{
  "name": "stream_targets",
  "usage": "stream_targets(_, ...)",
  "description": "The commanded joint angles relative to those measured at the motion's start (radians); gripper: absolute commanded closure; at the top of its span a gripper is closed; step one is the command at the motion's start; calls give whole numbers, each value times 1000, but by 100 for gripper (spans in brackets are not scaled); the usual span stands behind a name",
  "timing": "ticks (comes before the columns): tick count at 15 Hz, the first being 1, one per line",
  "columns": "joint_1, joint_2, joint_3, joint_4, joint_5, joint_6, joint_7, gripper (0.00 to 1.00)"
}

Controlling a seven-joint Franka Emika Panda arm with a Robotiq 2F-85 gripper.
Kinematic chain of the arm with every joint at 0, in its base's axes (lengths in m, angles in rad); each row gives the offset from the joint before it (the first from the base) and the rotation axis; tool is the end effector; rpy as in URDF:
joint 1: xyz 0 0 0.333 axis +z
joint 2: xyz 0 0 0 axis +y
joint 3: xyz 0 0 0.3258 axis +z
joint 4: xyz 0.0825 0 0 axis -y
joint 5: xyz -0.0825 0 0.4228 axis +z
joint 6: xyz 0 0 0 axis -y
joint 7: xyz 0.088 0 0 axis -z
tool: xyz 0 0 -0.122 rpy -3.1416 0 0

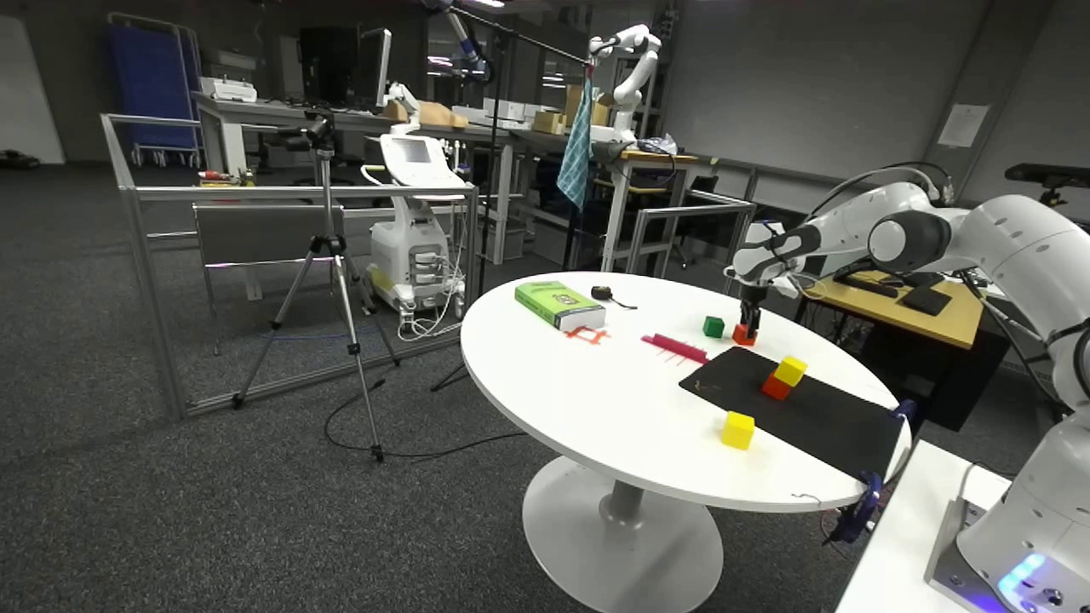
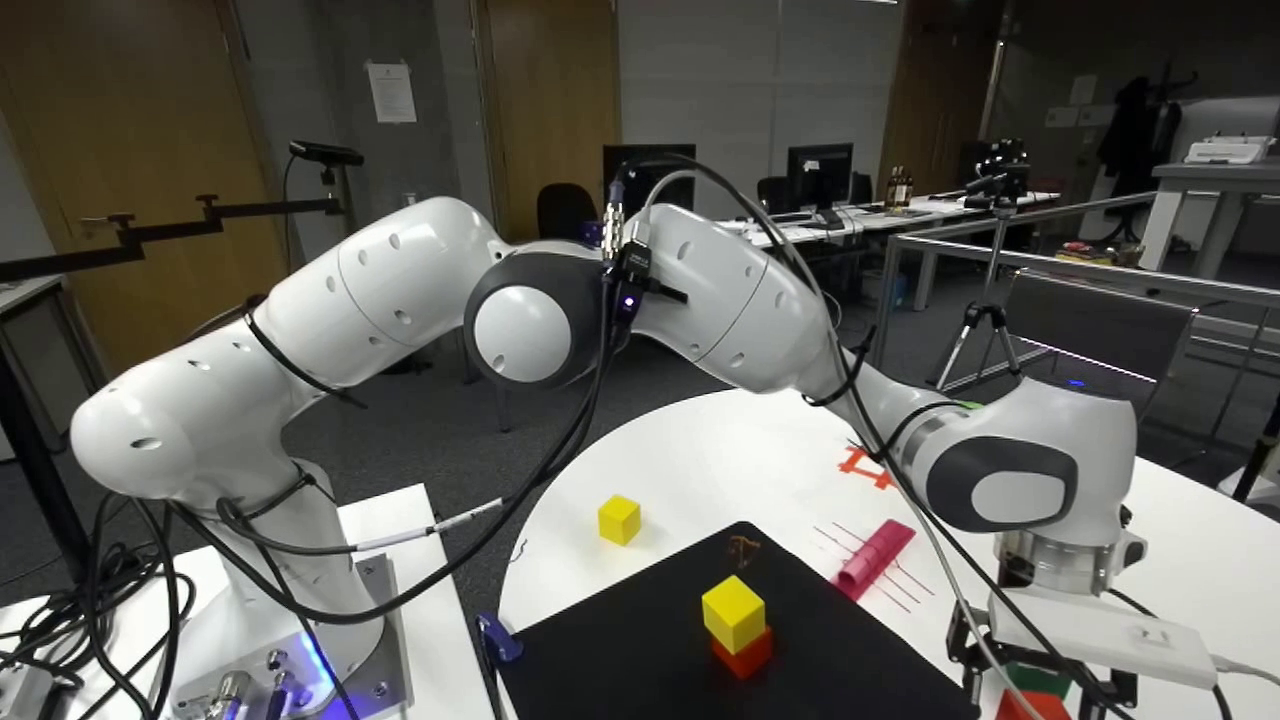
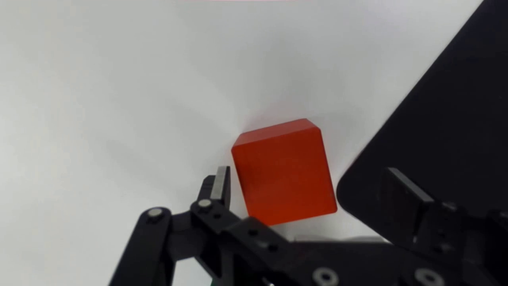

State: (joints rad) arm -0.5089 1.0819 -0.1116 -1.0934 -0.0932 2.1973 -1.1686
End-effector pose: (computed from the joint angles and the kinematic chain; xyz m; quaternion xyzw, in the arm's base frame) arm 0.6744 -0.4538 0.1244 0.9420 0.3238 -0.0593 0.0649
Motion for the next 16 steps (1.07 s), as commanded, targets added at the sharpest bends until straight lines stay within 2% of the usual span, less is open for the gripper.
stream_targets(1,-14,47,0,98,-3,-57,-26,0)
stream_targets(2,-13,54,-2,109,-3,-63,-21,0)
stream_targets(3,-16,62,-4,124,-3,-70,-22,8)
stream_targets(4,-17,70,-5,138,-4,-81,-21,26)
stream_targets(10,-9,77,-23,175,2,-126,24,69)
stream_targets(16,-13,-39,-12,78,51,-100,113,70)
